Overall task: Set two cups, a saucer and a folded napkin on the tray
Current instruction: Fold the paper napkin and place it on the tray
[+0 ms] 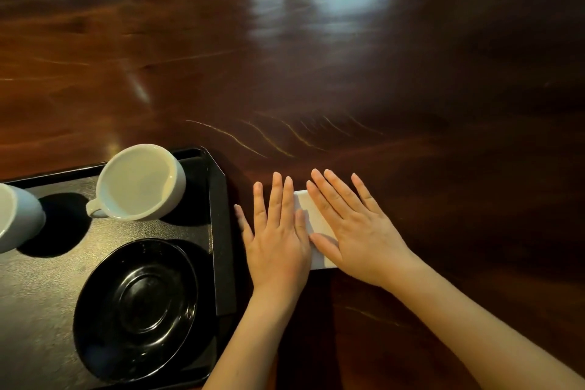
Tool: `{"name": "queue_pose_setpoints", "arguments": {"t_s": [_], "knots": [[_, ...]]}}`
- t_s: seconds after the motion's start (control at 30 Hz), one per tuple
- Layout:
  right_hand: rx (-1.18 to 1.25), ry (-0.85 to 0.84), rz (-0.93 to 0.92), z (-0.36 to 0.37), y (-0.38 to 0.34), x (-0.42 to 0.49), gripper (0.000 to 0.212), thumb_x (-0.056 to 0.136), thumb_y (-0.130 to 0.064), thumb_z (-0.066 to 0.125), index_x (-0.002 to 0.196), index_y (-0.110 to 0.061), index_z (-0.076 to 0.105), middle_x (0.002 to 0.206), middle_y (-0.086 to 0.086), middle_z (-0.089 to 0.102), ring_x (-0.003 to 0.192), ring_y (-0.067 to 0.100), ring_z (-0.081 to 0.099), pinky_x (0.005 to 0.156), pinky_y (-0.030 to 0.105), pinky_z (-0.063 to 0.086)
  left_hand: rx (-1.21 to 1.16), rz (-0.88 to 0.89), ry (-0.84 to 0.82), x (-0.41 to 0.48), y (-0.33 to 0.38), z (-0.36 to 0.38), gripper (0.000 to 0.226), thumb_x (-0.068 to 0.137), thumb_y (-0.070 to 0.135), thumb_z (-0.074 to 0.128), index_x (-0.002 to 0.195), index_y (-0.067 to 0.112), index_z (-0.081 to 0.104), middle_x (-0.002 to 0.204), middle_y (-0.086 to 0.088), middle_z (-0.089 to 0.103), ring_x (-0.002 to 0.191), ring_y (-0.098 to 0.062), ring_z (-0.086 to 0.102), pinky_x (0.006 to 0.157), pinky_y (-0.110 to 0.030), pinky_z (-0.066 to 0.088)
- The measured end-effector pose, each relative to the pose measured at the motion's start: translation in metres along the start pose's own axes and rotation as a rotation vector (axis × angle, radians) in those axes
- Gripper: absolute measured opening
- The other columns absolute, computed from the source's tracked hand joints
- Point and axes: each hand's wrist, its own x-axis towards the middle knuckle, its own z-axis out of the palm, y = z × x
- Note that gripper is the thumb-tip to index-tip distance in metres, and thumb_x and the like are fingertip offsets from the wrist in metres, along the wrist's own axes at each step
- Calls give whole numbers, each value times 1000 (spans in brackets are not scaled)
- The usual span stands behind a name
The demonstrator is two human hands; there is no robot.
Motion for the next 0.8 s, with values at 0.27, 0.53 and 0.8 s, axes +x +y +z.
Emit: {"name": "queue_pose_setpoints", "arguments": {"t_s": [0.27, 0.53, 0.8], "knots": [[70, -104, -77, -6, 21, -2, 80, 84, -70, 7, 139, -26, -32, 149, -10, -36, 137, 4, -34, 114, 31, -20, -23, 45, 35, 11, 3, -13, 37, 95, 28, 44, 129, 17, 53, 138, -5, 54, 138, -31, 36, 114, -53, 14], [71, -200, -231, -21, 40, 1, 105, 70, -85, 23, 136, -29, -36, 142, -16, -45, 133, 1, -39, 107, 22, -31, -33, 337, -4, -22, 9, -20, 48, 93, 25, 43, 139, 12, 40, 147, -7, 42, 139, -24, 33, 118, -49, 20], [39, -314, -331, -31, 59, 5, 119, 65, -82, 44, 139, -31, -34, 142, -19, -46, 131, -1, -41, 98, 16, -39, 55, 308, -252, -26, -3, -14, 82, 83, 71, 6, 146, 24, -17, 153, 7, -27, 142, -13, -25, 113, -44, -19]]}}
